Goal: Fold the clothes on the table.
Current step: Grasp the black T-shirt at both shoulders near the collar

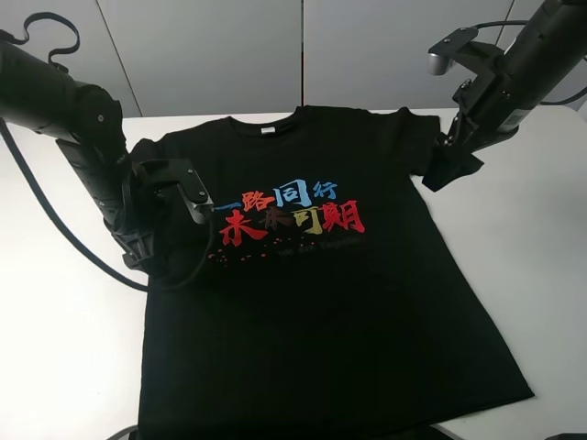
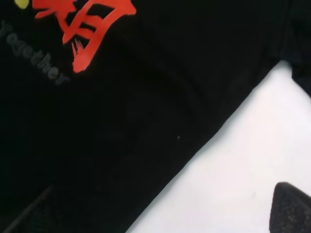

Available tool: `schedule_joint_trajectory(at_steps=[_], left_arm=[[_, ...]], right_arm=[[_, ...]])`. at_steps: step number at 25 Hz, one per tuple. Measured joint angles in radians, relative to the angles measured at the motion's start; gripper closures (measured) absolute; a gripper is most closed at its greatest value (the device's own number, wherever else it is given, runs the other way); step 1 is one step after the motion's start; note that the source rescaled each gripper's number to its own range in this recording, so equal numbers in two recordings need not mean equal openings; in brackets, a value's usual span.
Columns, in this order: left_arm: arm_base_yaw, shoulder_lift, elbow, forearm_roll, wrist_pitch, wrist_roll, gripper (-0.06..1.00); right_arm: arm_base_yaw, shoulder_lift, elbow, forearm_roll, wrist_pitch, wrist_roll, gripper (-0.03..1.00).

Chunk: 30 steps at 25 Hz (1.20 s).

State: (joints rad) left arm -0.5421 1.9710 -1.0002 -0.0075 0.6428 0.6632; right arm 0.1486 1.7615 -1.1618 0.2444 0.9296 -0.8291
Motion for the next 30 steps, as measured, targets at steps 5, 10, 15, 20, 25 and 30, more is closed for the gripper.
schedule_joint_trajectory(at_steps=[5,10,15,20,25,30], left_arm=[[-0.001,0.007,-0.013,0.000,-0.018,0.000,-0.06],[-0.018,0.007,-0.100,0.002,0.058,-0.002,-0.06],[-0.033,0.010,-0.139,0.007,0.072,0.008,-0.06],[-0.035,0.057,-0.141,0.022,0.108,0.015,-0.06],[-0.035,0.072,-0.142,0.054,0.110,0.015,-0.06],[-0.035,0.094,-0.150,0.062,0.117,0.017,-0.06]], right_arm=[[0.000,0.000,0.000,0.000,-0.002,0.000,0.04],[0.000,0.022,0.000,0.000,-0.005,-0.002,0.04],[0.000,0.029,0.000,0.000,-0.006,-0.002,0.04],[0.000,0.029,0.000,-0.004,-0.011,-0.002,0.04],[0.000,0.031,0.000,-0.017,-0.017,-0.002,0.04],[0.000,0.031,0.000,-0.017,-0.026,-0.002,0.04]])
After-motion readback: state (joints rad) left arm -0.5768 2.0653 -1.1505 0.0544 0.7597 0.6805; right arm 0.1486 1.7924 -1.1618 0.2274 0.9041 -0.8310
